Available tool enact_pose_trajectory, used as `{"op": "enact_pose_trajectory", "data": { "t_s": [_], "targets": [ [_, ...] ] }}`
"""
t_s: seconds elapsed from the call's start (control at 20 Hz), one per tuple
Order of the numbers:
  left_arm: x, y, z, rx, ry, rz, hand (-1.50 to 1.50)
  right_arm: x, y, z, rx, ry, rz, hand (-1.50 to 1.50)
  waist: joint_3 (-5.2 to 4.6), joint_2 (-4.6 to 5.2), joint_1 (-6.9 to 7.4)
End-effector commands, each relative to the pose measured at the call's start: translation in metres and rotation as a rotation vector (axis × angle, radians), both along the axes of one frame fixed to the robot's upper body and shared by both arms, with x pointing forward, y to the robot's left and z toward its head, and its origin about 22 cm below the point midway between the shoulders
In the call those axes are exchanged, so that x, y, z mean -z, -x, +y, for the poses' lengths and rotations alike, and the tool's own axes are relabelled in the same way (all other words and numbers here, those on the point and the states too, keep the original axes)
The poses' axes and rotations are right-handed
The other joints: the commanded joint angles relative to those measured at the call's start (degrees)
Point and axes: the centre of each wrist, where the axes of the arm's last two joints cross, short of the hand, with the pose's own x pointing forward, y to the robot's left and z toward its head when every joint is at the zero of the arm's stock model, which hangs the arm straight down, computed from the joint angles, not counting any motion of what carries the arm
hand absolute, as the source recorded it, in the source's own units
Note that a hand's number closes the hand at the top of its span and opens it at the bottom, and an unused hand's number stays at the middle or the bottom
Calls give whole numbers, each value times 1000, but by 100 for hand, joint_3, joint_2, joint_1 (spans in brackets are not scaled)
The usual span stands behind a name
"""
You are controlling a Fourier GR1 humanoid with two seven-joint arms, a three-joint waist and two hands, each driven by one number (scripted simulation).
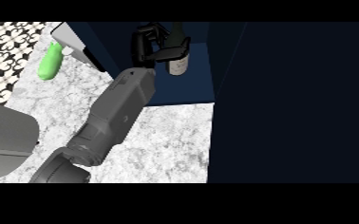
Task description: Pick up the wine, place it into the cabinet and close the cabinet
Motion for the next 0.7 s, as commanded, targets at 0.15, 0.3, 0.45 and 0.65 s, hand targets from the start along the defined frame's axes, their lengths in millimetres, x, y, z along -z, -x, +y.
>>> {"op": "enact_pose_trajectory", "data": {
  "t_s": [0.15, 0.3, 0.45, 0.65],
  "targets": [
    [13, 0, 24, -37, -6, 16, 150, -11, 14, 7, -47, -20, -20, -150, -36, 61, 3],
    [11, -2, 30, -33, -34, 41, 150, -10, 15, 1, -20, -27, -15, -150, -31, 33, 53],
    [22, 3, 29, -59, -70, 59, -150, -14, 22, 3, -55, -34, -35, -150, -34, 73, -67],
    [8, 0, 3, -74, -114, 46, -150, -11, 5, 6, -44, -32, -8, -150, -33, 71, -21]
  ]
}}
